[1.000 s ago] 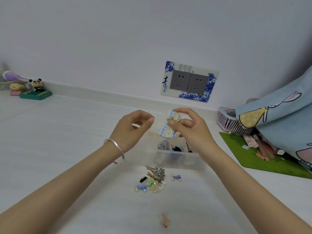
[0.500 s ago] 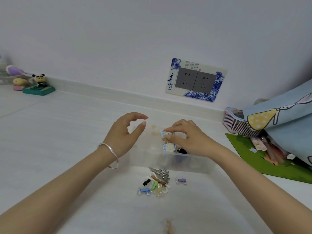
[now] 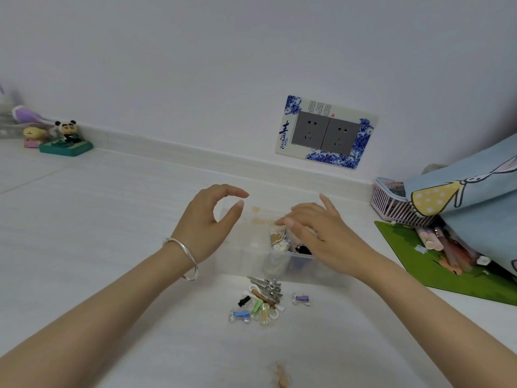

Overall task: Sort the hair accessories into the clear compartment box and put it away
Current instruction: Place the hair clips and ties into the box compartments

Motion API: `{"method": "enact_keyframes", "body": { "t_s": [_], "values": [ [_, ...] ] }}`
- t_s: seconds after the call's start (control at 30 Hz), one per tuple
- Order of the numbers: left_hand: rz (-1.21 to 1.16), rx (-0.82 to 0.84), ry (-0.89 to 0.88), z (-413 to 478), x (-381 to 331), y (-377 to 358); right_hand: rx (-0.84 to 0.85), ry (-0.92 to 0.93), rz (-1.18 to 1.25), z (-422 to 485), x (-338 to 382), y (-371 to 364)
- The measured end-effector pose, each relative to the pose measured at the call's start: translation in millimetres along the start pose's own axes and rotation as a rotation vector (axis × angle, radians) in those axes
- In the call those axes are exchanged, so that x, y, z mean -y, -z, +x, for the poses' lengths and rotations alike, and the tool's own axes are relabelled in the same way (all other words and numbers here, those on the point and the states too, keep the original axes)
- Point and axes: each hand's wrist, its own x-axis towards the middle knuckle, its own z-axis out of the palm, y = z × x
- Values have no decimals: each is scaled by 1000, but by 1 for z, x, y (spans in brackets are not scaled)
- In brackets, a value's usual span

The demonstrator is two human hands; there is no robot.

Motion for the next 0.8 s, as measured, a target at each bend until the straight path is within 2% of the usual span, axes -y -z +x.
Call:
{"method": "enact_keyframes", "body": {
  "t_s": [0.07, 0.2, 0.27, 0.43, 0.47, 0.57, 0.63, 0.8],
  "values": [
    [8, 1, -8, 0, -1, 1, -90, 24, 71, -5, -1, 5],
    [32, 28, -41, -1, -6, 1, 16, 76, 45, -11, 6, 0],
    [47, 70, -65, -4, -10, 0, 5, 86, 18, -15, 7, -4],
    [90, 314, -147, -14, -15, 4, -344, 212, 61, -42, 18, -16],
    [99, 350, -164, -16, -15, 4, -335, 246, 85, -48, 21, -22],
    [119, 396, -209, -22, -15, 5, -126, 256, 152, -66, 25, -40],
    [122, 403, -222, -27, -13, 6, -47, 245, 103, -73, 23, -48],
    [122, 389, -231, -31, -8, 6, -83, 232, 85, -74, 20, -52]
  ]
}}
